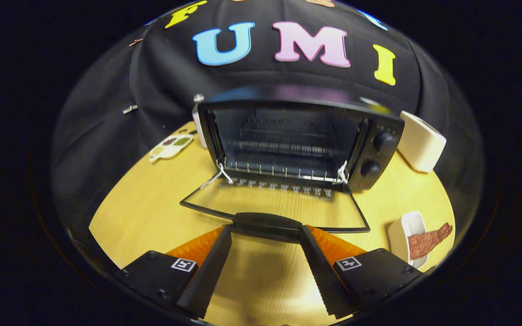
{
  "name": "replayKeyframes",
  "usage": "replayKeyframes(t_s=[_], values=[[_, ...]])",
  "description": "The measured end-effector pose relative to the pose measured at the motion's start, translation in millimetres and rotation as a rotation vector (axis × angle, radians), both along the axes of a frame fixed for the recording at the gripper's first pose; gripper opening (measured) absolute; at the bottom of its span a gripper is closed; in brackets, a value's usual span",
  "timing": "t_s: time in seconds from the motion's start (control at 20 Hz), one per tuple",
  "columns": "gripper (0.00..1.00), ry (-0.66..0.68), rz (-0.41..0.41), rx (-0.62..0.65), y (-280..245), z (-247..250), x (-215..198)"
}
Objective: Open the toaster oven, put the food inside, and close the toaster oven door.
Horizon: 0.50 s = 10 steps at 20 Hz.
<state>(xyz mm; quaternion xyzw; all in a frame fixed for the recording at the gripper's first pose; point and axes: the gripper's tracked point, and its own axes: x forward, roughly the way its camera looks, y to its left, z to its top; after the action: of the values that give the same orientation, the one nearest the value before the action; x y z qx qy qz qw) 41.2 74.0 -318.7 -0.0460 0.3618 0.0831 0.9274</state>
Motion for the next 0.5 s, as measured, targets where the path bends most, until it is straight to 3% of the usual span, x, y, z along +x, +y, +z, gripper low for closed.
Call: replayKeyframes(t_s=[0.15,0.5], values=[[0.97,-0.013,0.000,-0.026,-14.5,-2.1,-4.9],[0.97,-0.119,-0.023,-0.024,-44.6,47.9,-4.0]])
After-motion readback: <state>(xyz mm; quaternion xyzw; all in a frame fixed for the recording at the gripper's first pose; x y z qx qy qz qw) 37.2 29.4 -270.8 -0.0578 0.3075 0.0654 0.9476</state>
